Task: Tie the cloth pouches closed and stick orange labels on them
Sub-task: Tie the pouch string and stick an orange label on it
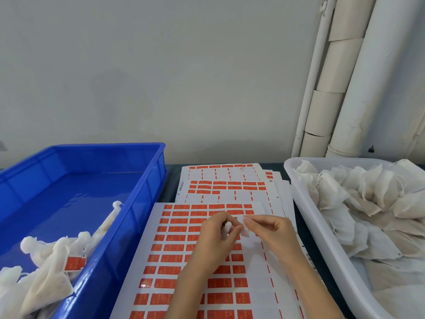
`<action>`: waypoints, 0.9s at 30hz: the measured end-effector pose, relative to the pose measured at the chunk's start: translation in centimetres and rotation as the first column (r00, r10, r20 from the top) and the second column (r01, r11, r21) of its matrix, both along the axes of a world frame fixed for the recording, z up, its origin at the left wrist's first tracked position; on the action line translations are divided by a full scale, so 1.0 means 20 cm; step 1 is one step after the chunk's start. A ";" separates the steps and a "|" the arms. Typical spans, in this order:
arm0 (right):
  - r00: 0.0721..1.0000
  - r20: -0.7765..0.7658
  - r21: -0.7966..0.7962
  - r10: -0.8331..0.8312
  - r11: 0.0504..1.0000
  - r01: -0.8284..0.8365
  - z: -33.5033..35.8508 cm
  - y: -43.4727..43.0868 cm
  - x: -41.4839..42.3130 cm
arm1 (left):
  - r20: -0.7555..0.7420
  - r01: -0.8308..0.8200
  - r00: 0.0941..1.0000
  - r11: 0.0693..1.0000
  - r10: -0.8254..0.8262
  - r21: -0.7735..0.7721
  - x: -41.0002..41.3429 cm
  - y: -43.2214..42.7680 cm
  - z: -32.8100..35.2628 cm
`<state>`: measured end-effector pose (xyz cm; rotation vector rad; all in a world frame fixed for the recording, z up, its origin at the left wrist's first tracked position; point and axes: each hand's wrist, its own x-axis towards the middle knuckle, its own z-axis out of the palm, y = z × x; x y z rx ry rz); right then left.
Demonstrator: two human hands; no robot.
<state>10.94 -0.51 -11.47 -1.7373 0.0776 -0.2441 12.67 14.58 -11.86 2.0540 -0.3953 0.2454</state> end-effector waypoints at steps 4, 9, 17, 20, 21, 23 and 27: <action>1.000 -0.021 0.011 -0.019 1.000 0.019 0.01 0.01 -0.01 | -0.011 -0.011 1.000 0.999 0.011 -0.033 0.00 0.00 0.00; 0.997 -0.075 0.087 0.013 0.996 -0.006 0.03 0.00 -0.02 | -0.032 0.001 0.999 1.000 -0.001 -0.014 -0.01 0.01 0.02; 0.968 -0.169 0.544 0.187 0.836 -0.067 0.05 -0.02 0.00 | -0.117 -0.009 0.993 0.999 0.004 -0.048 -0.03 0.01 0.04; 0.981 -0.071 0.829 0.180 0.557 -0.042 0.06 -0.09 0.01 | -0.139 -0.036 0.990 0.998 0.027 -0.061 -0.03 0.01 0.05; 0.988 -0.058 0.793 0.145 0.608 -0.043 0.06 -0.10 0.02 | -0.144 -0.047 0.989 0.996 0.036 -0.075 -0.03 0.01 0.05; 0.997 -0.049 0.536 0.065 0.844 -0.029 0.04 -0.09 0.01 | -0.143 -0.053 0.989 0.994 0.039 -0.097 -0.03 0.01 0.05; 0.997 -0.036 0.118 0.066 0.991 -0.061 0.04 -0.05 0.00 | -0.119 -0.015 0.993 0.991 -0.001 -0.133 -0.03 0.00 0.05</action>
